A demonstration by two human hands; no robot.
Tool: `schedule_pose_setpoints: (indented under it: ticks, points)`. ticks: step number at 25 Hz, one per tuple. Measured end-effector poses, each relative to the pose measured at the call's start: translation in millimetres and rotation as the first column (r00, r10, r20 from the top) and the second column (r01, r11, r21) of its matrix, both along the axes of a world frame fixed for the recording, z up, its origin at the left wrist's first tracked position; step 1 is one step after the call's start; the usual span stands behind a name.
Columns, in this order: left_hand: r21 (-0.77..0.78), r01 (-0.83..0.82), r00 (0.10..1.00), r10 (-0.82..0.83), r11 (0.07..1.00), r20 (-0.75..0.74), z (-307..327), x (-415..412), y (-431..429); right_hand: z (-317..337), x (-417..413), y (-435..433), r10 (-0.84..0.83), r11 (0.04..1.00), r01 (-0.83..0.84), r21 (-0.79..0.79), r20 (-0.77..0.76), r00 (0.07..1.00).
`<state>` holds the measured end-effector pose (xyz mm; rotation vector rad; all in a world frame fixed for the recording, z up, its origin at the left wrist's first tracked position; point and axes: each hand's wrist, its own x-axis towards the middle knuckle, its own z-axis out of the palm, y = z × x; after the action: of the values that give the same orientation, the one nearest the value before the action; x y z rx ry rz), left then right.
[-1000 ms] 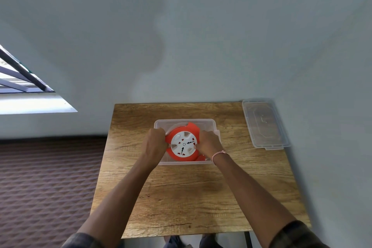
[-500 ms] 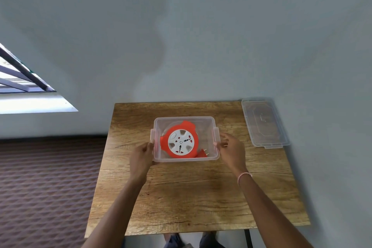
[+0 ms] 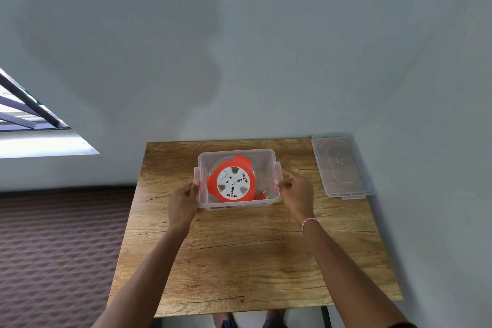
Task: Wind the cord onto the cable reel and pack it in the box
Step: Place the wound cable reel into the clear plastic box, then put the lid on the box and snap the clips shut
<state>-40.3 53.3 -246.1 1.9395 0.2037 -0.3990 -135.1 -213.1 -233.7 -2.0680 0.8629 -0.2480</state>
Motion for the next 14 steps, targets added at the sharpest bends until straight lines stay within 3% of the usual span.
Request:
schedule_pose_setpoints:
  ticks: [2, 4, 5, 7, 9, 10, 11, 14]
  points:
    - [0.213, -0.076, 0.993, 0.055, 0.974, 0.103, 1.2, -2.8, -2.1, -2.6, -4.6, -5.0, 0.007, 1.000, -0.007, 0.014, 0.007, 1.000]
    - [0.382, -0.281, 0.917, 0.130, 0.881, 0.377, 5.7, -8.6, -9.8, -6.9, -16.9, -16.6, 0.006, 1.000, -0.006, 0.008, 0.018, 1.000]
    - [0.374, -0.319, 0.843, 0.079, 0.871, 0.532, 8.7, -15.0, -18.7, -10.1, -26.3, -24.2, 0.014, 1.000, -0.014, -0.011, 0.024, 1.000]
    - [0.406, -0.065, 0.634, -0.277, 0.912, 0.722, 8.3, -38.5, -50.0, -22.0, -52.2, -42.4, 0.038, 0.998, -0.037, -0.052, 0.014, 0.999]
    - [0.567, 0.302, 0.328, -0.642, 0.767, 0.693, -4.1, -71.9, -95.8, -34.9, -83.1, -61.2, -0.004, 0.995, -0.001, -0.104, -0.047, 0.999]
    - [0.617, 0.432, 0.247, -0.744, 0.658, 0.620, -10.9, -87.9, -120.4, -39.5, -97.3, -70.2, -0.046, 0.990, 0.034, -0.136, -0.084, 0.995]
    - [0.641, 0.523, 0.220, -0.815, 0.562, 0.536, -19.3, -101.6, -145.5, -43.7, -110.2, -80.3, -0.088, 0.983, 0.067, -0.170, -0.118, 0.989]
    - [0.678, 0.654, 0.284, -0.940, 0.335, 0.191, -42.3, -124.2, -208.3, -51.4, -136.8, -109.0, -0.190, 0.970, 0.156, -0.185, -0.184, 0.964]
